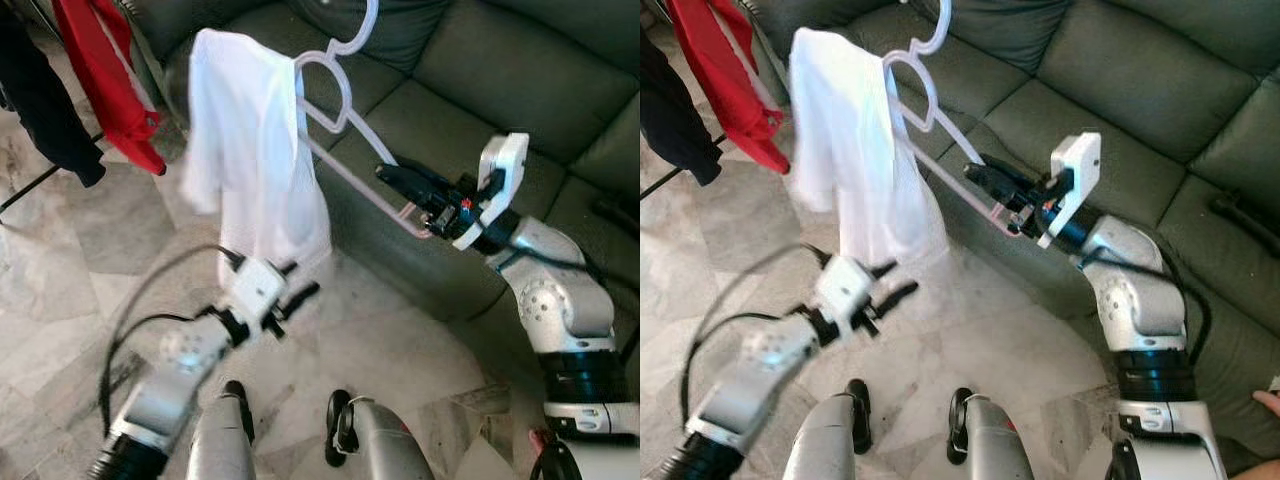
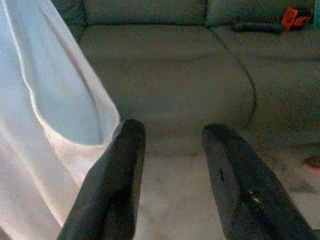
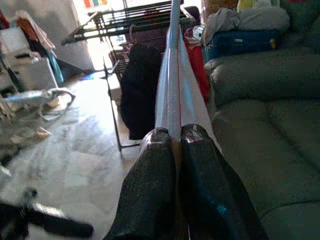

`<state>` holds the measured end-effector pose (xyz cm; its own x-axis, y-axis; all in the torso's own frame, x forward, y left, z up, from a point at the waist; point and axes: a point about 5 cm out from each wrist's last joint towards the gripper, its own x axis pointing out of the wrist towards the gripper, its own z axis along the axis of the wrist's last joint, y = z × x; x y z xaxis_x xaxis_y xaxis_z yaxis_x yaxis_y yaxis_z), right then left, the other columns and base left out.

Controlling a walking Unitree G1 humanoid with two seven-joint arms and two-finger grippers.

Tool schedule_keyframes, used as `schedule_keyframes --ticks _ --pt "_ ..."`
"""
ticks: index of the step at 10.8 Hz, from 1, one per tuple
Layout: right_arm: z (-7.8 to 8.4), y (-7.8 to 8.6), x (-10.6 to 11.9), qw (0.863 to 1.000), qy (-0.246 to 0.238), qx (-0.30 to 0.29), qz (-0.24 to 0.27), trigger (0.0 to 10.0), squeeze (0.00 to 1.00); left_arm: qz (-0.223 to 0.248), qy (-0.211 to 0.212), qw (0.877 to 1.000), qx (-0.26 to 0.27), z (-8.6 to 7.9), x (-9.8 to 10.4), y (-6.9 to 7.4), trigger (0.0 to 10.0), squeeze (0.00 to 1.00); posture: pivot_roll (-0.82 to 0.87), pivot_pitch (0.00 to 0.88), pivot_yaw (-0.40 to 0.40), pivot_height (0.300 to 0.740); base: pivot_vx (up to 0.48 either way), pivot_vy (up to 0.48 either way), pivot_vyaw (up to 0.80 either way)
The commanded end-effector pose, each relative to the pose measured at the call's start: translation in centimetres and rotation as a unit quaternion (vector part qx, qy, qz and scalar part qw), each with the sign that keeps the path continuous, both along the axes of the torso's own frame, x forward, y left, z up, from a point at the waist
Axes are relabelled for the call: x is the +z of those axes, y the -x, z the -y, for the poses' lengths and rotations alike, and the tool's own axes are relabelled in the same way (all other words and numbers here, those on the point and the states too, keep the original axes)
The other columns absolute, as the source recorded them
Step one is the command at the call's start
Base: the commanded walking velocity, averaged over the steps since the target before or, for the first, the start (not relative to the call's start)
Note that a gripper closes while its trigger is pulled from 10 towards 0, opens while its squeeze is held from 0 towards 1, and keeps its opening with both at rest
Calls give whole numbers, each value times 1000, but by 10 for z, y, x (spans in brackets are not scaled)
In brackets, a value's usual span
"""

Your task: Hang hanger

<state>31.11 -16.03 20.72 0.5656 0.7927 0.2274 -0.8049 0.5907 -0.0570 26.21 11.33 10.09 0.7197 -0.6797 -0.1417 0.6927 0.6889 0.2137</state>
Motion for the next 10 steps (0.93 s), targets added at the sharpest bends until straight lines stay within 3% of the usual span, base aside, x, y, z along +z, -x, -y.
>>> schedule_keyframes --ticks 1,3,5,6,7,10 --pt "1 4 2 999 11 10 35 10000 0 23 -17 1000 -9 -2 6 1 10000 1000 42 250 -83 740 0 0 0" --pt "8 8 -11 997 53 7 53 10000 0 71 -62 995 -20 -14 19 -2 10000 1000 43 249 -83 740 0 0 0" --pt "26 20 -46 988 148 8 50 10000 0 139 -127 982 26 -52 30 -17 10000 1000 38 252 -84 740 0 0 0" --pt "32 23 -58 982 183 5 37 10000 0 147 -157 976 28 -62 28 -17 10000 1000 38 252 -84 740 0 0 0" --pt "38 28 -61 976 200 1 82 10000 0 149 -179 972 34 -71 25 -17 10000 1000 33 254 -81 740 0 0 0" --pt "45 25 -60 972 191 -27 135 10000 0 159 -217 962 40 -88 20 -26 10000 1000 27 245 -75 740 0 0 0"
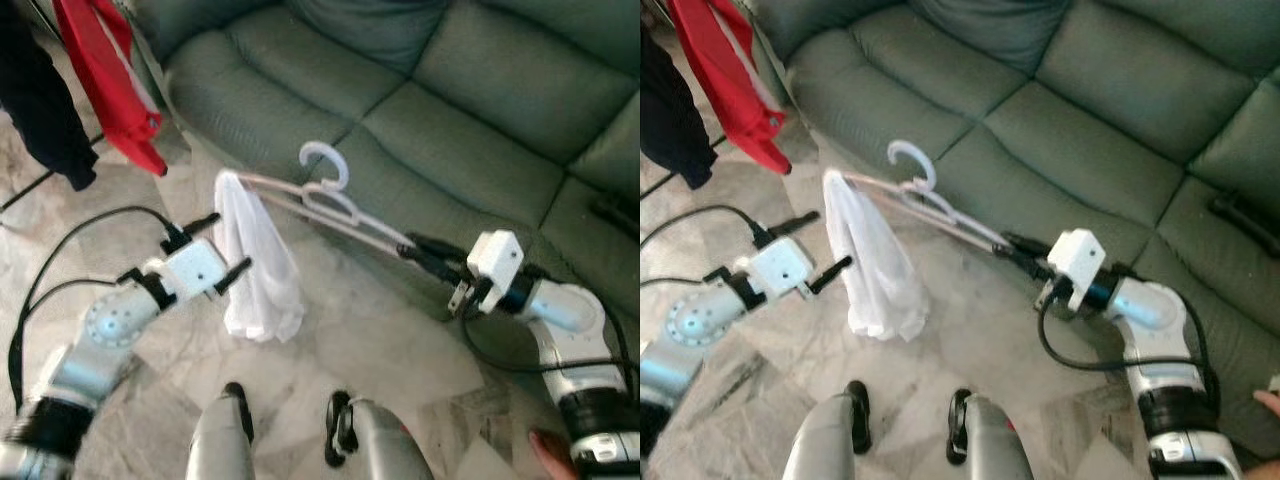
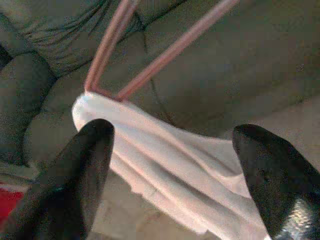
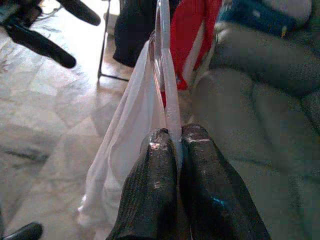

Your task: Hang hanger

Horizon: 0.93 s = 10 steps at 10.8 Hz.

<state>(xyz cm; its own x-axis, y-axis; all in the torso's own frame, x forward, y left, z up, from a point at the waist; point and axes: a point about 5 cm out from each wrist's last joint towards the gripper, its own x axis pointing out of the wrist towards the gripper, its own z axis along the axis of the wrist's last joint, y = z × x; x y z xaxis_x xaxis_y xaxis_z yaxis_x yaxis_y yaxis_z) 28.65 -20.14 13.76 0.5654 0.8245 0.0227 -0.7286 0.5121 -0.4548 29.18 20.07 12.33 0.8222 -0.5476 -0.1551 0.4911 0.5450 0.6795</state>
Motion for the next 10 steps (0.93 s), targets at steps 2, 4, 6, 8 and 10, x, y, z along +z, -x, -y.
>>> schedule_keyframes --ticks 2,4,6,8,10 --pt "-6 -1 10 998 -15 16 55 10000 0 6 -13 1000 12 -8 -1 -4 10000 1000 30 240 -72 740 0 0 0" --pt "-17 -4 17 997 -43 37 59 10000 0 16 -21 999 31 -11 -3 -8 10000 1000 35 239 -71 740 0 0 0" --pt "-25 -6 28 993 -68 51 78 10000 0 4 89 988 126 -23 -5 -21 10000 1000 35 236 -71 740 0 0 0" --pt "-27 -7 34 992 -79 49 84 10000 0 -19 249 945 210 -20 -6 -30 10000 0 23 236 -76 740 0 0 0" --pt "-29 -5 33 992 -84 52 83 10000 0 -34 352 905 238 -8 -7 -35 10000 0 17 237 -78 740 0 0 0"
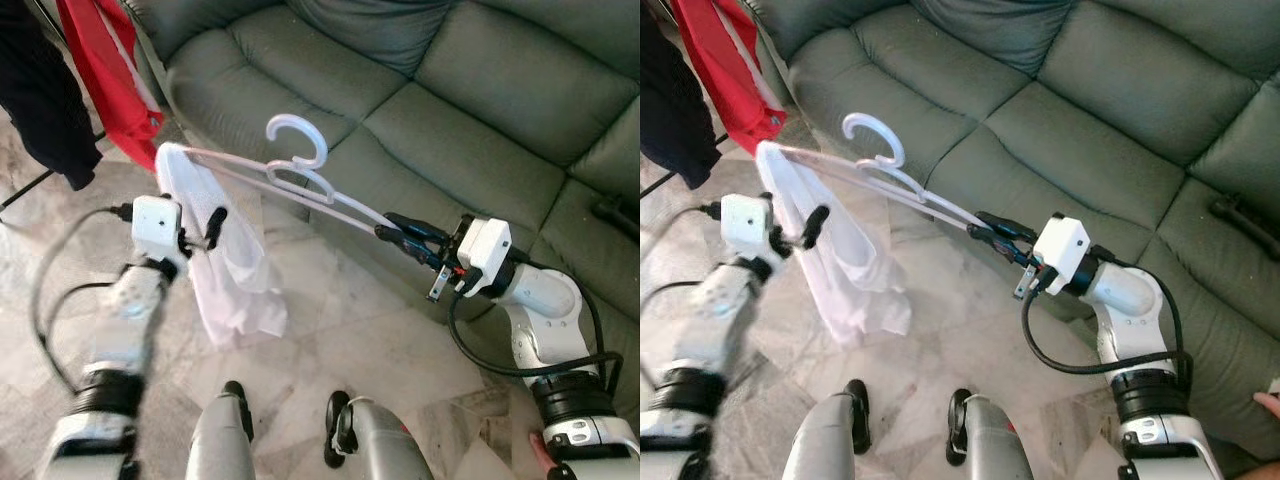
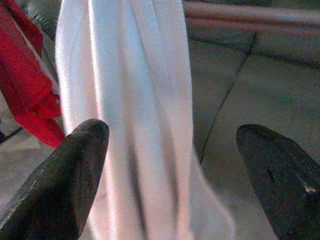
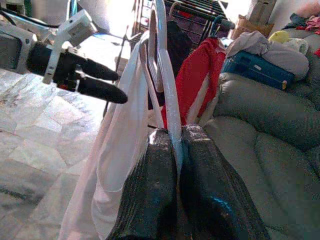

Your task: Hang hanger

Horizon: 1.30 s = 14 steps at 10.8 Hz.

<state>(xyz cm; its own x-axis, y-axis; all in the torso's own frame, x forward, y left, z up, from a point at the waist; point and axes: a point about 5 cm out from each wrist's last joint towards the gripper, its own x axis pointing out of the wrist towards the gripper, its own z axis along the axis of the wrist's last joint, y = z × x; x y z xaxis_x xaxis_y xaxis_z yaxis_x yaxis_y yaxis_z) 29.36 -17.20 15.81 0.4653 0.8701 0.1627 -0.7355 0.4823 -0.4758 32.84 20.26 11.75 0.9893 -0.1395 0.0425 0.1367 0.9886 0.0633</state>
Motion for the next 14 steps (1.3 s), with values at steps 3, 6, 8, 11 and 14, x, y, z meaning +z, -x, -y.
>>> schedule_keyframes --ticks 3,6,8,11,14 --pt "-3 -1 18 999 -40 2 34 10000 0 32 42 998 33 7 15 -1 10000 0 16 236 -80 740 0 0 0" --pt "-8 -1 19 998 -48 1 33 10000 0 47 48 997 45 20 18 4 10000 0 17 235 -81 740 0 0 0" --pt "-10 -2 20 998 -51 2 32 10000 0 38 42 997 57 19 13 5 2902 0 17 235 -80 740 0 0 0" --pt "-12 0 23 998 -54 12 27 10000 0 38 39 997 60 21 13 3 5216 0 12 236 -79 740 0 0 0" --pt "-13 11 23 998 -56 41 -2 10000 0 38 35 997 58 28 13 -2 10000 0 3 240 -82 740 0 0 0"
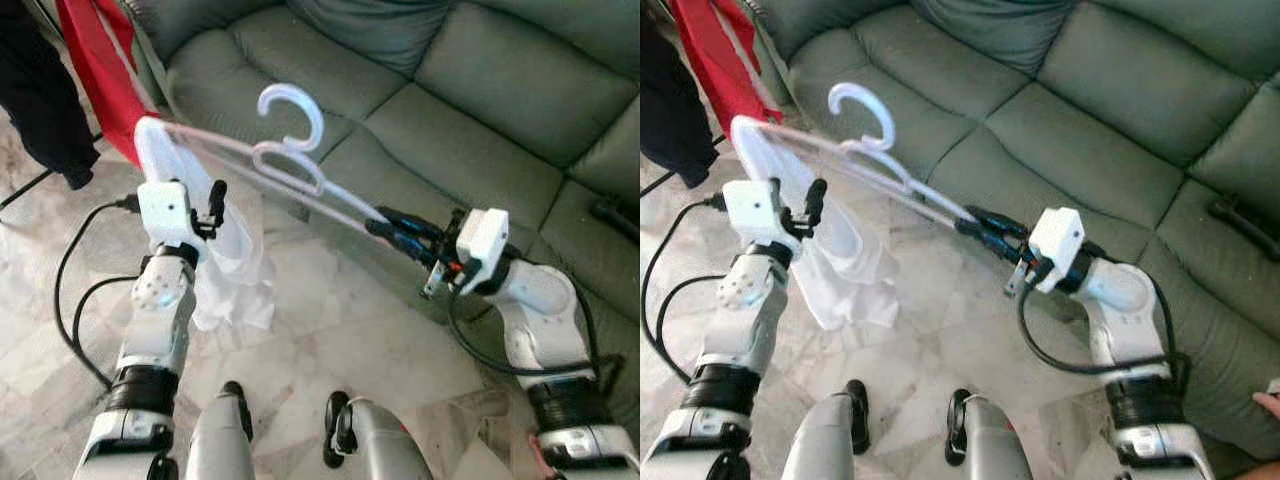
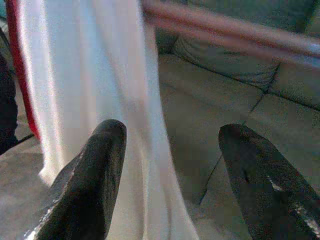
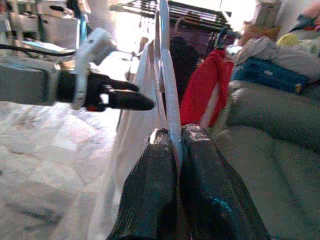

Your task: Hang hanger

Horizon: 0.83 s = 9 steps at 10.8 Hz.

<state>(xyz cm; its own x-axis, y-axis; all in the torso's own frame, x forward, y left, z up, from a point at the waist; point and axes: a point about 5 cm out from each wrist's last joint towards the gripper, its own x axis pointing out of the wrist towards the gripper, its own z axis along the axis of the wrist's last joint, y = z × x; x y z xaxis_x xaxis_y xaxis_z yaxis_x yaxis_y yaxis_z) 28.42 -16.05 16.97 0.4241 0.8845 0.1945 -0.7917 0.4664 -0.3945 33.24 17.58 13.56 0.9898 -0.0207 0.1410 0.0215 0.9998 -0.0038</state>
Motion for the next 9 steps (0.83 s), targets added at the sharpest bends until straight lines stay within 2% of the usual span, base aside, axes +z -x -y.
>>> schedule_keyframes --ticks 1,5,7,8,9 --pt "-1 8 12 999 -22 14 22 10000 0 -6 -5 1000 6 1 -5 0 10000 0 -6 242 -82 740 0 0 0" --pt "3 16 11 1000 -21 5 7 10000 0 17 -27 999 34 -8 2 3 10000 0 -11 247 -79 740 0 0 0" --pt "1 15 14 1000 -22 8 5 10000 0 10 -32 998 47 -13 -2 3 10000 0 -7 245 -82 740 0 0 0" --pt "1 16 15 1000 -22 10 6 10000 0 7 -37 998 53 -15 -3 3 9608 0 -7 245 -82 740 0 0 0" --pt "1 17 16 1000 -22 13 6 10000 0 3 -41 997 63 -18 -5 3 1412 0 -9 245 -82 740 0 0 0"
